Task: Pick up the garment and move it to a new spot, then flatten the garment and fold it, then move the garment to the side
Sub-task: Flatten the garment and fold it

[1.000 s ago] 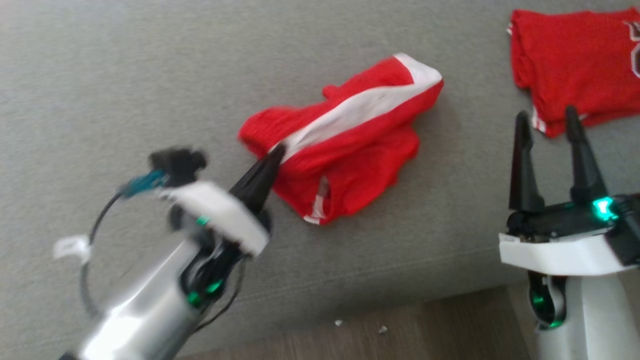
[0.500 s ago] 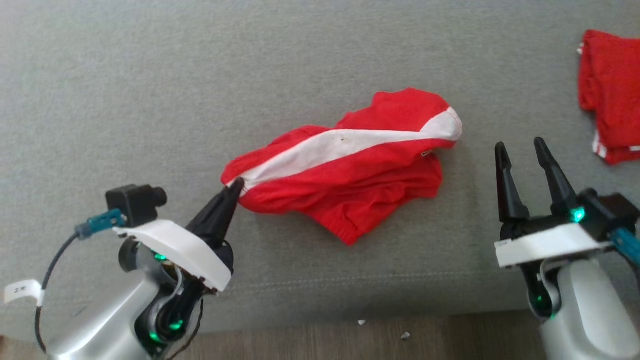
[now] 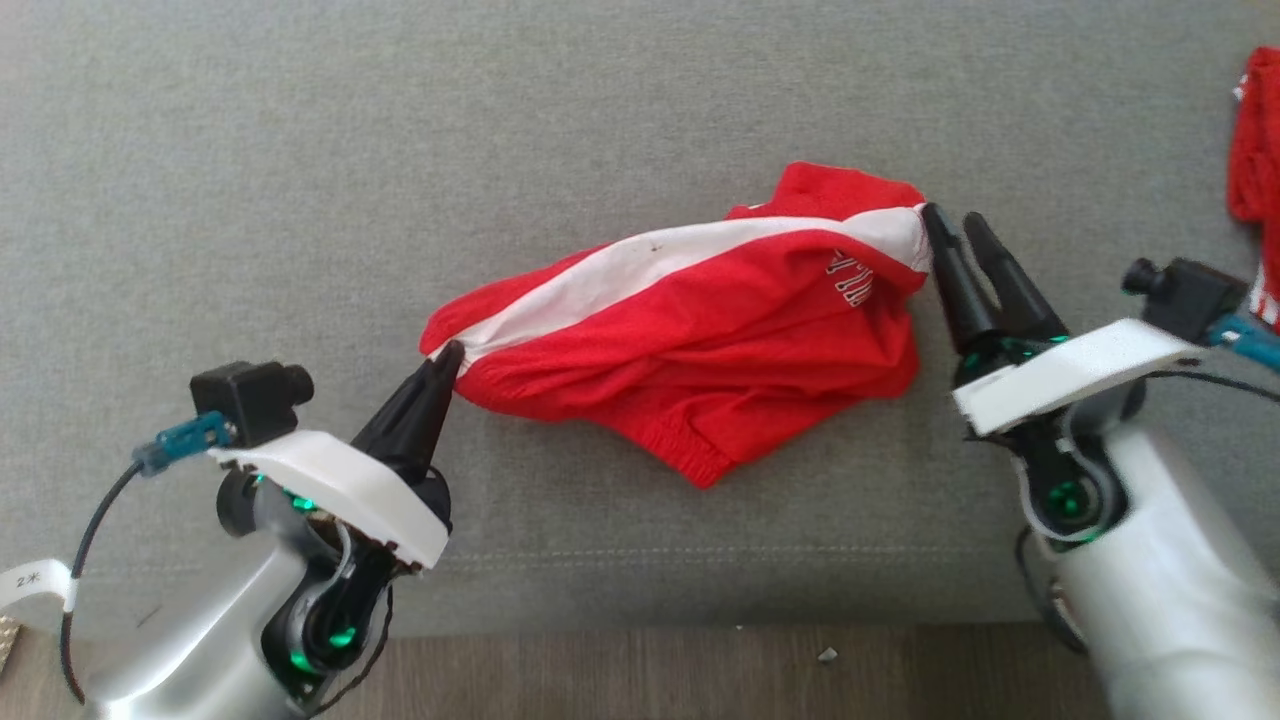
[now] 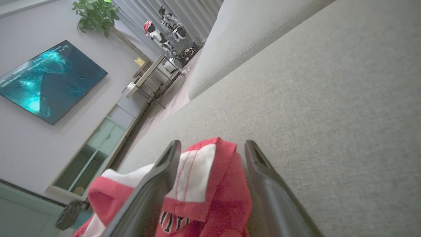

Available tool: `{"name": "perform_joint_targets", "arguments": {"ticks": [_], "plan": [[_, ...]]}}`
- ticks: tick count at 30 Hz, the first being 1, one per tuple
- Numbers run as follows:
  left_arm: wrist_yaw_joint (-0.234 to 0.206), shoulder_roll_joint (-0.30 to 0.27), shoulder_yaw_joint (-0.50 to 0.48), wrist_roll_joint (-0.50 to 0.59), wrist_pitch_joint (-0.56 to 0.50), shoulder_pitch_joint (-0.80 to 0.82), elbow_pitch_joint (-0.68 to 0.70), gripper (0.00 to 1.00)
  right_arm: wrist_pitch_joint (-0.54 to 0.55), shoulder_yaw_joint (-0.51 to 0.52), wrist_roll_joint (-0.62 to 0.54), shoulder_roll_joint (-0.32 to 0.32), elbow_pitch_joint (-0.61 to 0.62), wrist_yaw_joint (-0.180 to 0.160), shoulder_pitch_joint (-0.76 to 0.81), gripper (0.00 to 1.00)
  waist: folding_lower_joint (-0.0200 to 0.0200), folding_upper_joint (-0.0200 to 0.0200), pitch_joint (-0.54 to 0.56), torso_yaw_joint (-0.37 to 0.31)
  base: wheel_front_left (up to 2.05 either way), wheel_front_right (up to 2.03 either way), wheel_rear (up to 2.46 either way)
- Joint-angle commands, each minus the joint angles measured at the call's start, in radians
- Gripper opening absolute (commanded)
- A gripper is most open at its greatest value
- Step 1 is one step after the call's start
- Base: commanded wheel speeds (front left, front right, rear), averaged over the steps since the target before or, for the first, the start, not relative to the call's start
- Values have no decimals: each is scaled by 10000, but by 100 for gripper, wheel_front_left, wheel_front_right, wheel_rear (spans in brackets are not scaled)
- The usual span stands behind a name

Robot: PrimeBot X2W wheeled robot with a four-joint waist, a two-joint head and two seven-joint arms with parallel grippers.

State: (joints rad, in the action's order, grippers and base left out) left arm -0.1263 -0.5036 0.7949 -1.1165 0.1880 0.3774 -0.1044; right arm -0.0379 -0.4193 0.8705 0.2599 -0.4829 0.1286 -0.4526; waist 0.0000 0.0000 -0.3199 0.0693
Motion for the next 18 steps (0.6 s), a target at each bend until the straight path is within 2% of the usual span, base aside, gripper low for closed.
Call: {"name": "perform_joint_targets", "arguments": {"ticks": [1,3,4,5,6,7,9,10,12,13,18], "plan": [[30,-296,-455,109,131,448,180,0,53,-184,233,152,357,21,-82,100,0,0,-30,46,0,0,0],[72,-241,-439,132,151,507,78,0,447,-596,1251,659,625,21,-95,100,0,0,-58,115,0,0,0],[82,-224,-442,136,164,521,48,0,444,-693,1527,780,740,21,-86,88,0,0,-62,127,0,0,0],[93,-207,-442,139,177,527,19,0,460,-807,1808,870,866,21,-69,65,0,0,-61,131,0,0,0],[105,-197,-439,145,189,524,-11,0,497,-908,2099,935,967,21,-48,51,0,0,-56,124,0,0,0],[114,-190,-437,148,201,518,-40,0,539,-1020,2371,987,1071,21,-42,45,0,0,-48,110,0,0,0],[135,-178,-433,153,220,507,-88,0,589,-1256,2780,1097,1226,21,-76,42,0,0,-37,84,0,0,0],[144,-175,-434,151,227,502,-108,0,610,-1361,2975,1125,1257,21,-99,35,0,0,-32,71,0,0,0],[150,-181,-446,143,240,490,-150,0,758,-1579,3370,1143,1276,21,-175,6,0,0,-32,45,0,0,0],[147,-186,-458,143,249,492,-163,0,783,-1686,3495,1177,1306,21,-245,0,0,0,-42,34,0,0,0],[172,-157,-477,144,274,541,-250,0,581,-2137,3797,1412,1326,21,-562,0,0,0,-56,54,0,0,0]]}}
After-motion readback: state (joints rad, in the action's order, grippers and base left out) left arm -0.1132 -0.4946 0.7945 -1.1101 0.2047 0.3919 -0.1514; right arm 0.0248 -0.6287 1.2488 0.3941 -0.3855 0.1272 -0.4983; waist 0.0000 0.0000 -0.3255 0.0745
